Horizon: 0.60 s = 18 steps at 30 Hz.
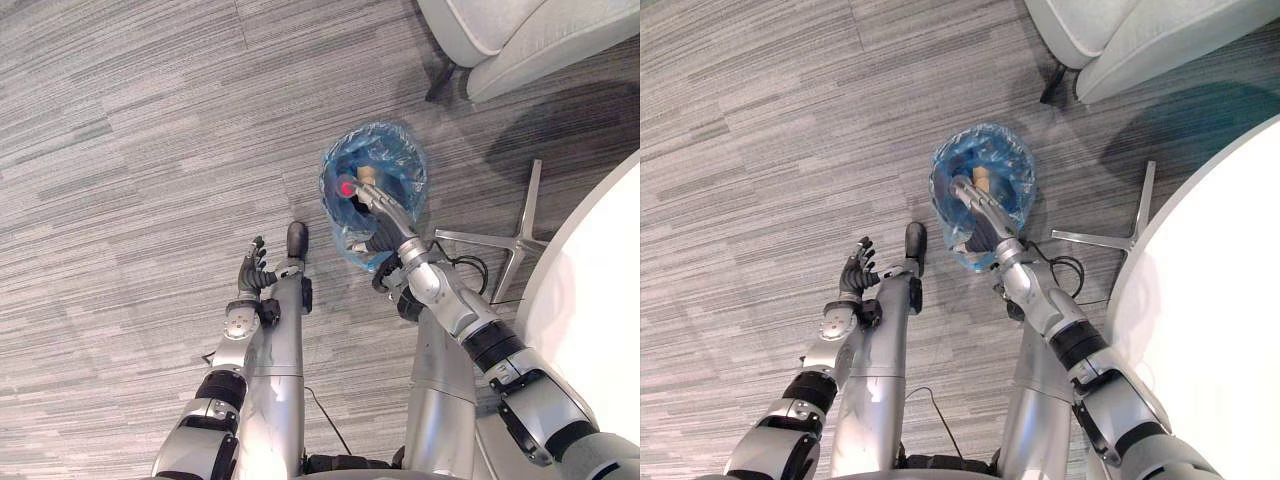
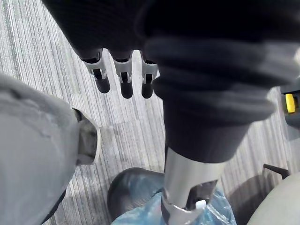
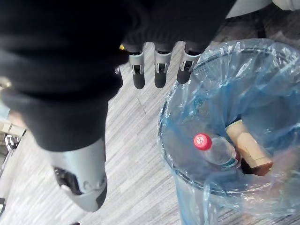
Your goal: Gather rubbish on tea table into small bin, then transfer packed bag to large trash can.
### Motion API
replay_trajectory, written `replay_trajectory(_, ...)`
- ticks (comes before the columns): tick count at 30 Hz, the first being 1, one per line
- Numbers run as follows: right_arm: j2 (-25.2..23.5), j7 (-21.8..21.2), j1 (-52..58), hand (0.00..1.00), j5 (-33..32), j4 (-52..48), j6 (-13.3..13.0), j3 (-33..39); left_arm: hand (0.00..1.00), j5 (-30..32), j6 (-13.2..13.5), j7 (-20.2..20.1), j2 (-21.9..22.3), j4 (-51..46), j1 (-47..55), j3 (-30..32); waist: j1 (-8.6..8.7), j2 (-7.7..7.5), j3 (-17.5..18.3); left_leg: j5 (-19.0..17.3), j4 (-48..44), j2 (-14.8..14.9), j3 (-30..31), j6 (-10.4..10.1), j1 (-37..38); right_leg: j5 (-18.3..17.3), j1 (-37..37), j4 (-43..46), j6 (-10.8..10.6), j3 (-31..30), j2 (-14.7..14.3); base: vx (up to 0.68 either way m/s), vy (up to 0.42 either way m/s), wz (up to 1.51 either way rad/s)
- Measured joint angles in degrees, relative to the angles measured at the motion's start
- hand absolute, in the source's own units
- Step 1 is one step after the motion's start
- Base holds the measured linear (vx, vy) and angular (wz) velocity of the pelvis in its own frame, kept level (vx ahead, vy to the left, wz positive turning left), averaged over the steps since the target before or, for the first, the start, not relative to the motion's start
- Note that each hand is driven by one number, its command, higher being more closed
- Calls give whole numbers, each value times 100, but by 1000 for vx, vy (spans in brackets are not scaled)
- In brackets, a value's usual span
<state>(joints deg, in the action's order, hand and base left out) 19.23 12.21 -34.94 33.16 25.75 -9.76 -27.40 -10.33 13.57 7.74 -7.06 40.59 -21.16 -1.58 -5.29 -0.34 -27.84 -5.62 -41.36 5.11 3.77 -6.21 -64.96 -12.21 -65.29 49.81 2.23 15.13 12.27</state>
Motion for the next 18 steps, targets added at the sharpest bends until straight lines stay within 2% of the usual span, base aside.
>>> replay_trajectory(4,-128,-14,-14,0,526,517,29,-335,0,3,22,9,-6,49,-3,-2,-10,-88,49,12,61,8,-94,20,11,9,16,-11,12,-1,56,6,4,7)
replay_trajectory(12,-298,-4,-380,0,795,1564,251,-445,0,-4,50,42,-43,189,-16,1,-16,-88,49,45,66,-12,-71,59,-95,-8,-31,10,-11,64,98,3,-7,6)
replay_trajectory(16,-288,-3,-717,0,799,2089,411,-434,0,-21,147,104,-64,151,-75,4,-25,-88,50,79,57,-24,-63,64,-362,-74,-361,137,-107,49,123,-17,-27,3)
replay_trajectory(18,-285,-6,-802,0,805,2288,477,-434,0,-28,170,105,-93,158,-134,3,-26,-88,49,110,20,-33,-46,20,-463,-102,-472,226,-83,55,142,-24,-37,9)
